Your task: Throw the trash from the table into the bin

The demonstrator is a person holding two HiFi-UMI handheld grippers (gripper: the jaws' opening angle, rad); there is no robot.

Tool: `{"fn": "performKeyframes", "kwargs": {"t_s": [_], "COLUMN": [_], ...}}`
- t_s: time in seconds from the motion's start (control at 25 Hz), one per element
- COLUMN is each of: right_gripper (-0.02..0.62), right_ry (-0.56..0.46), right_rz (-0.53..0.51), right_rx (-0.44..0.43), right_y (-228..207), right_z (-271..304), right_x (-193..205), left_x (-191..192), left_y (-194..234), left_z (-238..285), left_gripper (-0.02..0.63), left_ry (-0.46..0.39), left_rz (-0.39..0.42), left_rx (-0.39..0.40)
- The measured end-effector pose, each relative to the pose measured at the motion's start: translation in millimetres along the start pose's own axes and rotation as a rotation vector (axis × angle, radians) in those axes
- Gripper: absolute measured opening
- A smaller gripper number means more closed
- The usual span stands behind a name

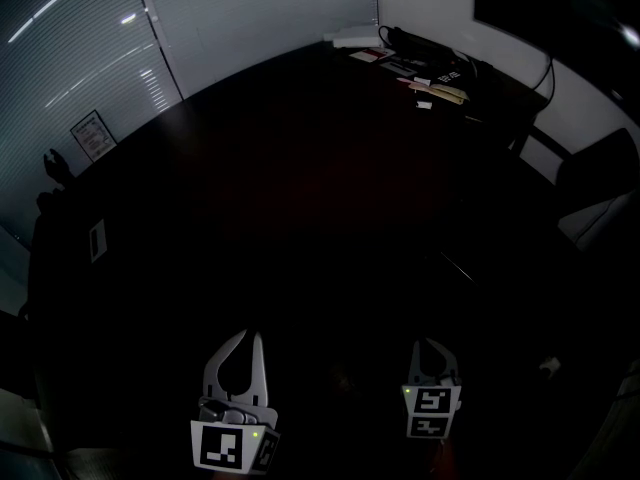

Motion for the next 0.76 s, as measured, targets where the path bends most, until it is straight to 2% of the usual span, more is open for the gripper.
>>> {"fn": "performKeyframes", "kwargs": {"t_s": [0.76], "right_gripper": [0.003], "right_ry": [-0.002], "right_rz": [0.002], "right_rx": [-0.006], "right_y": [3.0], "right_z": [-2.9], "right_x": [-4.0], "left_x": [-4.9], "left_y": [2.8], "left_z": [-6.0], "left_gripper": [-0.003], "left_ry": [-0.001], "left_rz": [0.003], "left_rx": [-0.034]}}
Point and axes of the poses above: the fingertips, and each gripper's own axes: z forward along the fingers, y to its left, x out of its underside, the point moved 5 cm from there along -z, backward along the fingers, and after that the axes turned 10 degrees about y, right-handed, at the moved point
